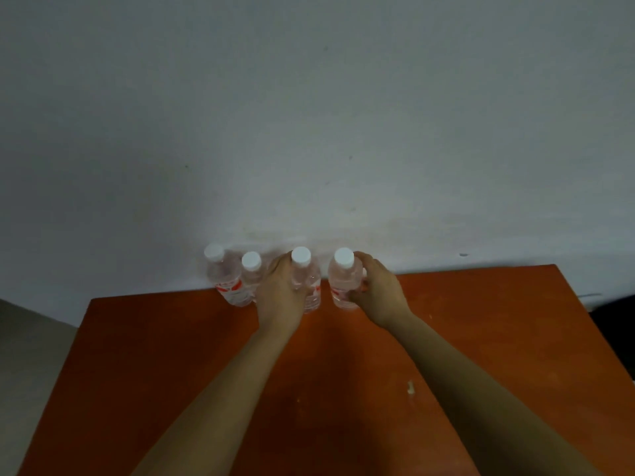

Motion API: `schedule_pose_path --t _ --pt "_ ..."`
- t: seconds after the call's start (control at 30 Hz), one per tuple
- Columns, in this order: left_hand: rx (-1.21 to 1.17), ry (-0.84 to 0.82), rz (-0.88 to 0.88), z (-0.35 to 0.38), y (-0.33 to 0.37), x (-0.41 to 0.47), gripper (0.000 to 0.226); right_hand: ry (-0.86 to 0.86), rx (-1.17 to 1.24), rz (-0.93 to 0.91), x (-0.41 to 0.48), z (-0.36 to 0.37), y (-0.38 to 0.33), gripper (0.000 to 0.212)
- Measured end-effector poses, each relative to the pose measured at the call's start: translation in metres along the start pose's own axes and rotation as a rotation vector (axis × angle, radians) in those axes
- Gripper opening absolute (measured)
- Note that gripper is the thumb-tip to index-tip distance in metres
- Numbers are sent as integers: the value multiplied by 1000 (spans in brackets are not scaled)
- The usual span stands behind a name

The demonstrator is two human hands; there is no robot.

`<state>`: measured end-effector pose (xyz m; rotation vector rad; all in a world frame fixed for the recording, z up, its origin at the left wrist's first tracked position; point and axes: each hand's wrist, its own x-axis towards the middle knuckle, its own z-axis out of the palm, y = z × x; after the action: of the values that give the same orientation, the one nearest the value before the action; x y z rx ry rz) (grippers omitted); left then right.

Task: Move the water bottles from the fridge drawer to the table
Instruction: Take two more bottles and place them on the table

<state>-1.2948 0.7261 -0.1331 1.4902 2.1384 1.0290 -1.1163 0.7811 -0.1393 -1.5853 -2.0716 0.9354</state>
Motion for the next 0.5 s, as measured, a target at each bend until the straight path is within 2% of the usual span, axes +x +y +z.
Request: schedule_pose_path --t 0.17,0.37,0.5 --pt "0 -45 -39 16 -7 6 61 -117 60 31 24 12 2 72" --pt "28 -107 -71 18 -9 13 69 -108 96 38 31 26 4 76" --pt "1 -118 -51 8 -4 6 66 -90 82 2 29 31 6 87"
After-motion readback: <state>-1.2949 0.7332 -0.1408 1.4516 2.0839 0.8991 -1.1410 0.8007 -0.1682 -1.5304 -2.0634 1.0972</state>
